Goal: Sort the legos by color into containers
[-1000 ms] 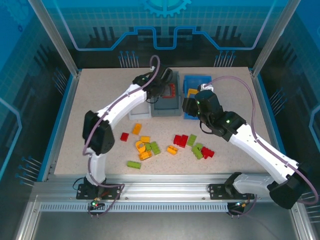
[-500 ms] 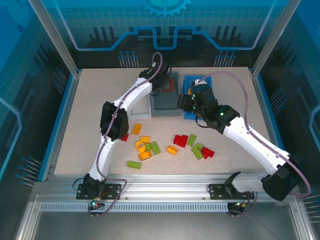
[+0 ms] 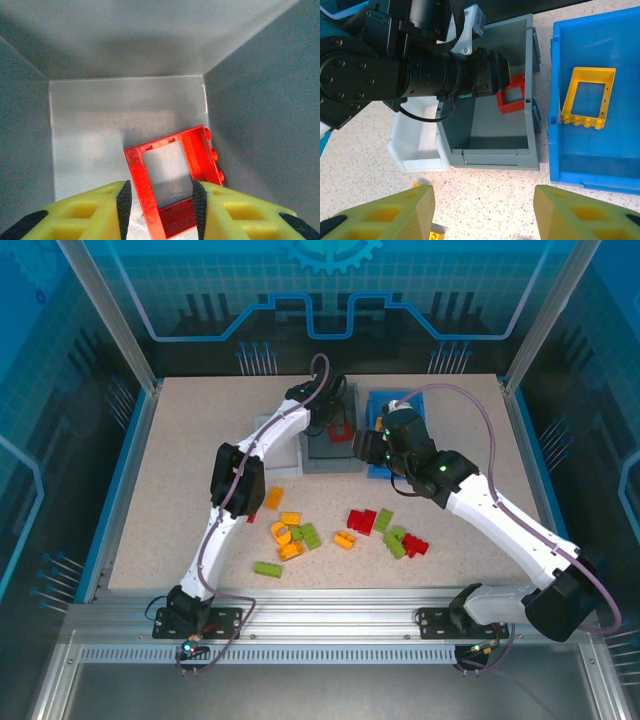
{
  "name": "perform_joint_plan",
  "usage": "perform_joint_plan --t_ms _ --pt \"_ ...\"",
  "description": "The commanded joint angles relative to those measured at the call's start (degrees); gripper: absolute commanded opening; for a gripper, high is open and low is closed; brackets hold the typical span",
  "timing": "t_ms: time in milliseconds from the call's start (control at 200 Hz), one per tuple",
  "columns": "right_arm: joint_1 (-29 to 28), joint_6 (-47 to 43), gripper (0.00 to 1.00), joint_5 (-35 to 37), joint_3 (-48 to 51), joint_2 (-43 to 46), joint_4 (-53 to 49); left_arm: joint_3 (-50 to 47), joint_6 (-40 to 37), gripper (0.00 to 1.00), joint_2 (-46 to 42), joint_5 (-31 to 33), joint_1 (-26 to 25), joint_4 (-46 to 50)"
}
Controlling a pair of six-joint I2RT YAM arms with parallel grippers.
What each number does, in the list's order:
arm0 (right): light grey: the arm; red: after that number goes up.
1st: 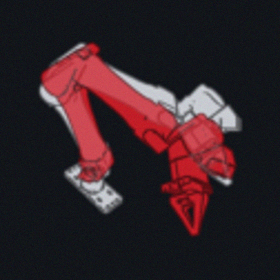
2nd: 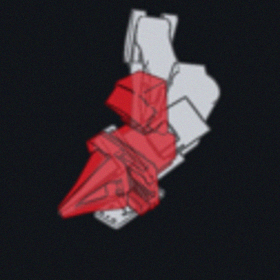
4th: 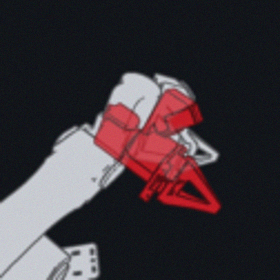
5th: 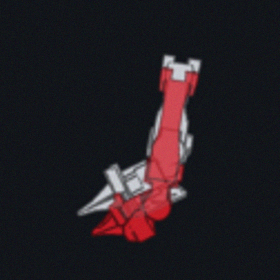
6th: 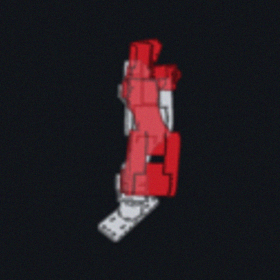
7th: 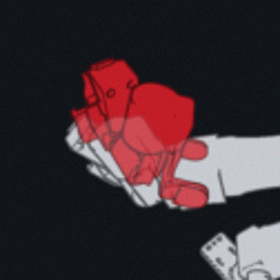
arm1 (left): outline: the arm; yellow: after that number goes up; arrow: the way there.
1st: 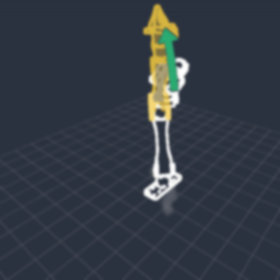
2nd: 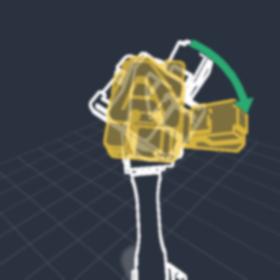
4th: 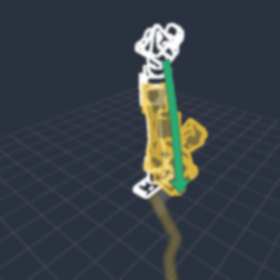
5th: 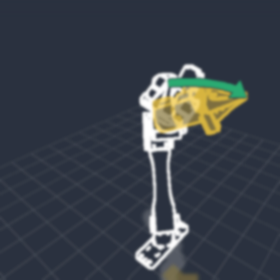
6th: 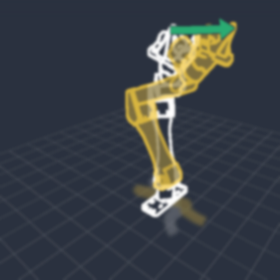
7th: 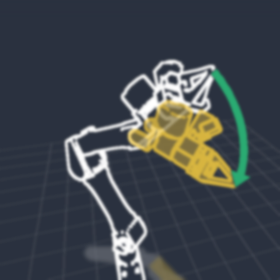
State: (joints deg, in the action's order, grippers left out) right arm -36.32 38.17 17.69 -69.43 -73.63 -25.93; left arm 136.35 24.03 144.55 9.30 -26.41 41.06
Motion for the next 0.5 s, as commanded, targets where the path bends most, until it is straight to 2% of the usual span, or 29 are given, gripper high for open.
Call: perform_joint_plan --t_ms 0,215,370,495 --pt "0.72 0.07 0.56 -0.64 0.26 1.75 -1.33 0.77 0.21 0.40 -5.70 -0.53 0.24 2.71" --pt "-0.11 -2.77 0.56 -0.13 1.10 5.31 -3.99 -8.56 2.59 0.48 -20.19 1.75 -0.25 1.23" --pt "-1.99 -6.77 0.56 -2.42 2.99 8.98 -4.90 -25.14 6.86 0.52 -36.80 2.68 -0.66 0.00" --pt "-6.34 -10.97 0.57 -3.67 5.18 11.82 -4.81 -44.34 12.87 0.55 -52.76 1.41 -0.87 0.12"
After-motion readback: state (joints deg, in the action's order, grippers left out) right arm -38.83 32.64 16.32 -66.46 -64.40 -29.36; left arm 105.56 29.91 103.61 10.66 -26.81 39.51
